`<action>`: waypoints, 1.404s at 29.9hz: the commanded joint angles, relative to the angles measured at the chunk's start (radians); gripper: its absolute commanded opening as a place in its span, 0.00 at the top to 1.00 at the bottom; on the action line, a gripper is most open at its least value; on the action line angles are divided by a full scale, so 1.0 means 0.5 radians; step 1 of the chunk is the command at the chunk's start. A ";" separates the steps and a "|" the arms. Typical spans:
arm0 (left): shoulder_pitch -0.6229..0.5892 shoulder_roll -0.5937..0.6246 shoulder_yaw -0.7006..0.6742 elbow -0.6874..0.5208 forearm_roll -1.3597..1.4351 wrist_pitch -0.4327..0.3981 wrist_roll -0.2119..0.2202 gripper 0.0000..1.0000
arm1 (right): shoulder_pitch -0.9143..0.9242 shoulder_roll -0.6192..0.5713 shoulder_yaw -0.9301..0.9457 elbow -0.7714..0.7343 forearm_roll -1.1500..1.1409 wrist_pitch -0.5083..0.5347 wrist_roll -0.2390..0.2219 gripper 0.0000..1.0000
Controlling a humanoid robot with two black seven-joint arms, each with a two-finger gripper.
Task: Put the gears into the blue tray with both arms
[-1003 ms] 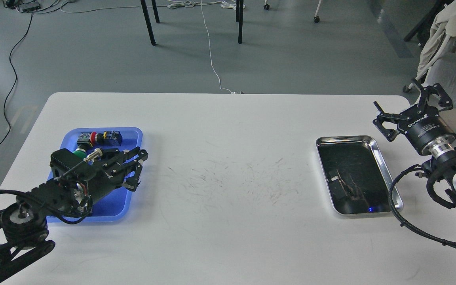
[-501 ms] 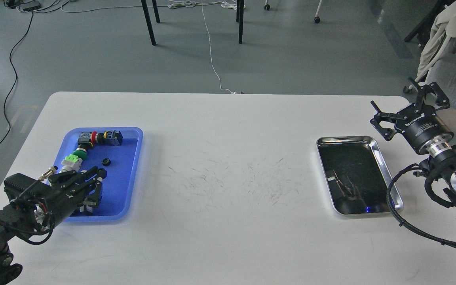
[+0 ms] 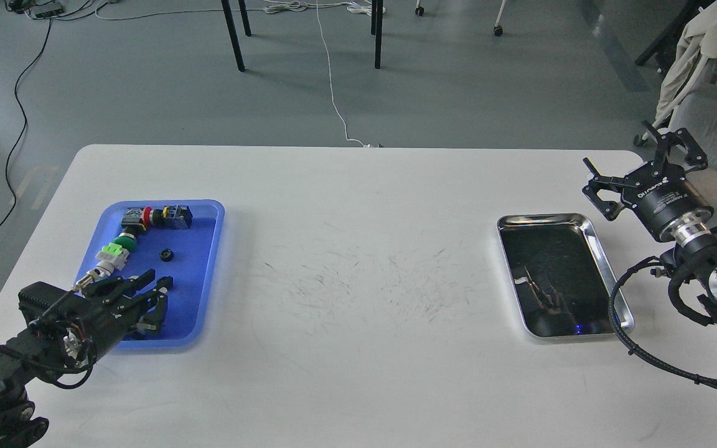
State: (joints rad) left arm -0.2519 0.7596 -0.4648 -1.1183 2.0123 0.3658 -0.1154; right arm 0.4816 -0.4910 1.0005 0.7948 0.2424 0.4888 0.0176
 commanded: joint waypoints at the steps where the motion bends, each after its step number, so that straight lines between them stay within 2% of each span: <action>1: -0.012 0.006 -0.009 -0.003 -0.002 0.026 -0.002 0.11 | 0.000 0.000 -0.001 0.003 0.000 0.000 -0.001 0.03; 3: -0.018 0.024 -0.024 -0.031 -0.009 0.041 0.001 0.04 | 0.003 0.000 0.002 0.003 0.000 0.000 0.002 0.03; 8: -0.091 0.073 -0.184 -0.144 -0.284 0.045 0.025 0.02 | 0.037 0.000 0.002 0.000 0.000 0.000 -0.001 0.03; 14: -0.548 0.036 -0.206 -0.150 -1.191 -0.017 0.053 0.02 | 0.092 0.003 0.008 0.006 0.000 0.000 -0.004 0.03; 17: -0.784 -0.068 -0.190 -0.074 -1.795 -0.044 0.084 0.02 | 0.169 0.000 0.002 0.006 0.000 0.000 -0.020 0.02; 21: -1.051 -0.313 -0.282 0.241 -2.048 -0.096 0.084 0.02 | 0.380 0.015 -0.080 -0.040 -0.012 0.000 -0.032 0.01; 23: -1.174 -0.475 -0.429 0.471 -2.317 -0.231 0.084 0.02 | 0.466 0.055 -0.169 -0.037 -0.012 0.000 -0.032 0.01; 25: -1.232 -0.562 -0.512 0.680 -2.652 -0.454 0.078 0.02 | 0.503 0.083 -0.206 -0.028 -0.009 0.000 -0.032 0.01; 28: -1.233 -0.568 -0.506 0.785 -3.002 -0.865 0.016 0.02 | 0.512 0.120 -0.200 -0.022 -0.006 0.000 -0.020 0.01; 30: -1.211 -0.577 -0.528 0.804 -3.113 -1.038 -0.017 0.02 | 0.500 0.132 -0.179 -0.019 -0.003 0.000 -0.008 0.01; 35: -1.153 -0.596 -0.546 1.039 -3.560 -1.298 -0.057 0.02 | 0.448 0.129 -0.099 -0.016 0.000 0.000 -0.004 0.01; 38: -1.147 -0.608 -0.540 1.077 -3.672 -1.477 -0.085 0.02 | 0.420 0.105 -0.096 -0.013 0.000 0.000 -0.004 0.01; 42: -1.134 -0.617 -0.543 1.089 -3.690 -1.496 -0.088 0.02 | 0.350 0.105 -0.056 -0.016 0.000 0.000 -0.004 0.01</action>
State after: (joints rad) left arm -0.8225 0.4544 -0.7367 -0.5806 0.1784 -0.3722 -0.1572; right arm 0.6775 -0.4374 0.9556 0.7882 0.2424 0.4888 0.0151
